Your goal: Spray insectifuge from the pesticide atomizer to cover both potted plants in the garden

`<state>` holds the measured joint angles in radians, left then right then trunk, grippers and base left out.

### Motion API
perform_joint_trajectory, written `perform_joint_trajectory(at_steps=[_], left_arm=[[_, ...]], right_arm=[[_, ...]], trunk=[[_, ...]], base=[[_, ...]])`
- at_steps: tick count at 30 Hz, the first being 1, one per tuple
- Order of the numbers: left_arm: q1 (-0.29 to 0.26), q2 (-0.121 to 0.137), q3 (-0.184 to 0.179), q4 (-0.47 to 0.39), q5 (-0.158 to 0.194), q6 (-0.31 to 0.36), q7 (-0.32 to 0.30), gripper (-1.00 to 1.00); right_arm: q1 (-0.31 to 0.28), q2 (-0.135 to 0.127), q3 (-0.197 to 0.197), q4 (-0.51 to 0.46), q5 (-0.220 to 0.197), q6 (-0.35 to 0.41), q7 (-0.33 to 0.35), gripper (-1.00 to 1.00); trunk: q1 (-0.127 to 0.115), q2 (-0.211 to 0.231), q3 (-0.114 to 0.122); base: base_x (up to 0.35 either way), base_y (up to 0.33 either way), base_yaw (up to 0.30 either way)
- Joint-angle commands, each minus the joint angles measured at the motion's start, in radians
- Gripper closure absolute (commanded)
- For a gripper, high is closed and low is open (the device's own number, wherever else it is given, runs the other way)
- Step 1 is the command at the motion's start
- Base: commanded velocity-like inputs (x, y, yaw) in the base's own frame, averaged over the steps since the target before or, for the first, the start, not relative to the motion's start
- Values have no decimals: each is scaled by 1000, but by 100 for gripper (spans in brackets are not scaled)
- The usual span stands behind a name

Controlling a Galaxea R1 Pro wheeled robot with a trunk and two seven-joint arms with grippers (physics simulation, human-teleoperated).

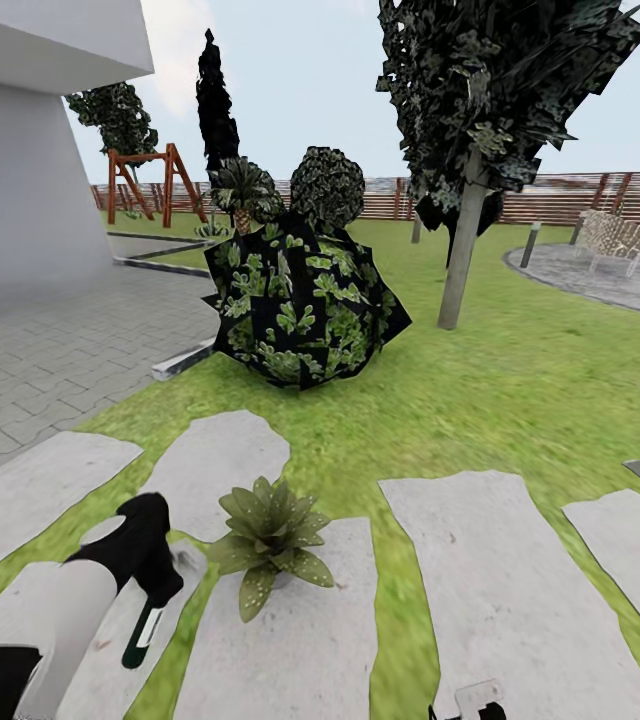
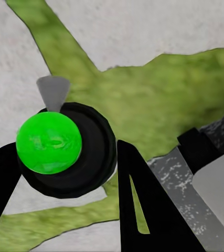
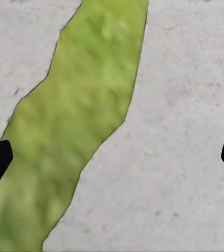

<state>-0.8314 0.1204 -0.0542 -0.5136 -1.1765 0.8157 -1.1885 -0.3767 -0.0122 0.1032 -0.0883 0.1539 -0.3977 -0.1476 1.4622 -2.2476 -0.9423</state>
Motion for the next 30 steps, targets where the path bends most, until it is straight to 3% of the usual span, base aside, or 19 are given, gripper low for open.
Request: perform_joint_trajectory(at_steps=[1,7,14,21,30], left_arm=[[-2,1,-5,-2,-4,8,-9,100],[-1,-5,-7,-1,-3,8,-10,100],[-3,-12,-7,-2,-3,8,-8,100],[-3,-14,-6,0,-3,10,-9,100],[6,-10,-10,4,-2,9,-13,100]], right_arm=[[-1,0,9,1,7,-1,-10,-100],[-1,-2,9,5,7,0,-12,-100],[-1,-2,9,7,7,0,-12,-100],[-1,-2,9,7,7,2,-12,-100],[-1,-2,9,7,7,2,-12,-100]], trunk=[[0,0,-1],[0,0,-1],[0,0,-1],[0,0,-1],[0,0,-1]], base=[[0,0,-20],[-22,0,-206],[-269,51,-261],[-108,288,-245],[72,335,-229]])
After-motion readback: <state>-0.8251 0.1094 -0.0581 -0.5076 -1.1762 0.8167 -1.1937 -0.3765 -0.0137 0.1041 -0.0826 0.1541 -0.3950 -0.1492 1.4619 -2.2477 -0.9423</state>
